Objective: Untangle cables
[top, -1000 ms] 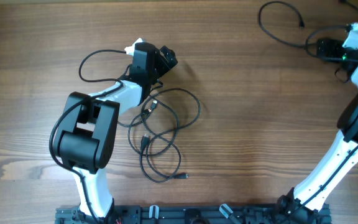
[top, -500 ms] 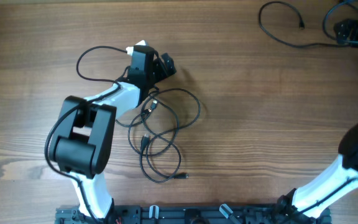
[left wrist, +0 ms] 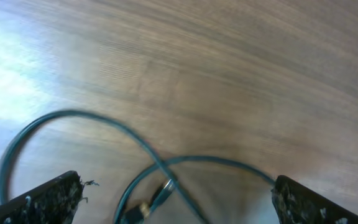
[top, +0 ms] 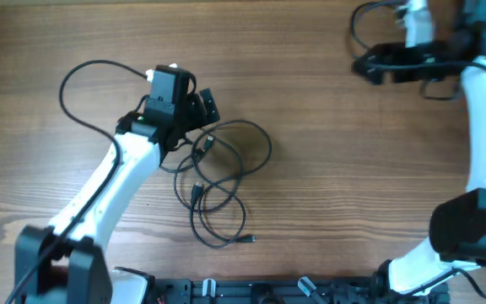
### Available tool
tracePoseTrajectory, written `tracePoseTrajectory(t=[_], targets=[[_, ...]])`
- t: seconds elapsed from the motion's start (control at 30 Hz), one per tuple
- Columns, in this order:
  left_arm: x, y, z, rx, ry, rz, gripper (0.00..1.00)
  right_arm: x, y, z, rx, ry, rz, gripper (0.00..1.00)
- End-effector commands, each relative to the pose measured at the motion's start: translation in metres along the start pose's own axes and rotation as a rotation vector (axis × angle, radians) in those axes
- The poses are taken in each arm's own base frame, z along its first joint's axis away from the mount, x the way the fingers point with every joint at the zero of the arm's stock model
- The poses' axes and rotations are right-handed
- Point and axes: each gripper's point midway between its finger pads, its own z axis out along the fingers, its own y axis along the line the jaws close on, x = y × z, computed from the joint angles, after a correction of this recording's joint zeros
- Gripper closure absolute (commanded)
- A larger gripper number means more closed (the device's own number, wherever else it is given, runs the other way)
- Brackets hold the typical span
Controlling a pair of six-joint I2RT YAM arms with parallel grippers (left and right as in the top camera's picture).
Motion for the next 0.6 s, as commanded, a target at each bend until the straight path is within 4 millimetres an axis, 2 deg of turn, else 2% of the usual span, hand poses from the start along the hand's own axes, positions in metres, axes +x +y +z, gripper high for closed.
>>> tracePoseTrajectory(t=[0.0,0.13,0.27,0.43,0.57], targets=[[0.0,0.021,-0.023,-0.087,-0.023,-0.043,0.0,0.017,0.04,0.028,-0.006,0.103,-0.025,0.0],[0.002,0.055,-0.039,-0.189,-0.024,-0.205,0.0,0.04,0.091,0.062,-0.079,0.205,-0.1,0.0],[-0.005,0.08,-0.041,-0.197,-0.009,-0.325,0.0,0.063,0.127,0.093,-0.133,0.269,-0.186,0.0],[-0.009,0.1,-0.044,-0.224,-0.012,-0.373,0.0,0.095,0.151,0.134,-0.171,0.31,-0.195,0.0],[-0.01,0.107,-0.044,-0.237,-0.012,-0.391,0.0,0.123,0.178,0.16,-0.27,0.327,-0.235,0.0]])
